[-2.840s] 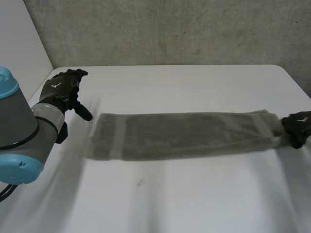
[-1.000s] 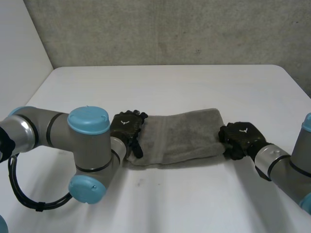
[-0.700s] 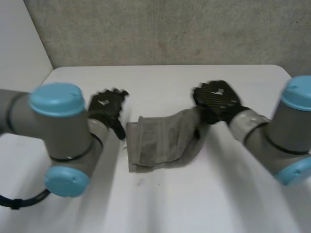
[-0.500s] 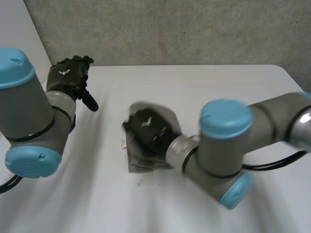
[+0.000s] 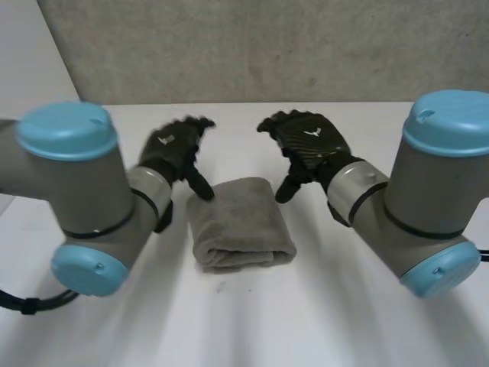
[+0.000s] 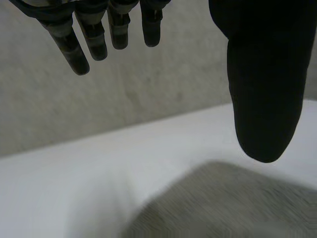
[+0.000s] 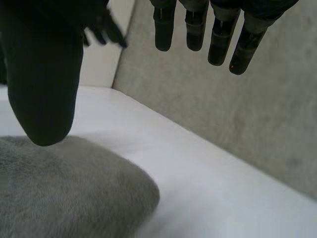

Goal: Fold the towel.

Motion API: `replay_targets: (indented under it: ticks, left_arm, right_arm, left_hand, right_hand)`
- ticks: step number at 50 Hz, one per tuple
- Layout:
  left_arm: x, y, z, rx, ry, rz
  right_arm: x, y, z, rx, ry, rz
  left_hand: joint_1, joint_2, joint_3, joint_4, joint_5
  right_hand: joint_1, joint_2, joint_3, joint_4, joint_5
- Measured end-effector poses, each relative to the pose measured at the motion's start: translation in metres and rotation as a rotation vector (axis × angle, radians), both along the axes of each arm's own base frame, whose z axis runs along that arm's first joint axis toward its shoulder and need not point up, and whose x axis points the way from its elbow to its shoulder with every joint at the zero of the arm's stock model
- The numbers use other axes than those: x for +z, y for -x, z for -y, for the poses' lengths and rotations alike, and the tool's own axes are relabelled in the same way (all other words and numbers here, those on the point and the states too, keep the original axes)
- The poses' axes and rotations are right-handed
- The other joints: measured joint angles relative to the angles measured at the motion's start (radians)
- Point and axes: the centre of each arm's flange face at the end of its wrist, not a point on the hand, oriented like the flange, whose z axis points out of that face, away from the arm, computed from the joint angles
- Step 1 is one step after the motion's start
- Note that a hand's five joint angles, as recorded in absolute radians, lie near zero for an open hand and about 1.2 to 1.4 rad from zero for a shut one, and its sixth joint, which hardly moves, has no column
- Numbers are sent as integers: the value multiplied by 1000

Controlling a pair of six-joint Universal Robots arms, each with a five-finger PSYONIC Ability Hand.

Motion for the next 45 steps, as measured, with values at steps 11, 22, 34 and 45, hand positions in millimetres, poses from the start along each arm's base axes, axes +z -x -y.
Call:
replay_targets:
  ticks: [11, 22, 34, 45]
  left_arm:
    - [-81, 1, -9, 74, -237, 195]
    - [-83, 0, -11, 101, -240, 223]
    - [5, -4, -10, 109, -85, 93]
    - [120, -62, -15, 147, 25, -13]
  right_arm:
    - [-70, -3, 27, 37, -274, -56]
    - [-120, -12, 39, 72, -286, -234]
    - [8, 8, 50, -72, -14, -50]
    - [133, 83, 42, -365, 220, 167]
  left_hand:
    - [0, 0, 0, 0, 0]
    - [0, 0, 0, 0, 0]
    - [0, 0, 0, 0, -1]
    - [0, 0, 0, -1, -1]
  right_hand:
    - [0, 0, 0, 0, -1]
    - [-23, 0, 0, 0, -10]
    - [-23, 0, 0, 0, -11]
    - [-23, 0, 0, 0, -11]
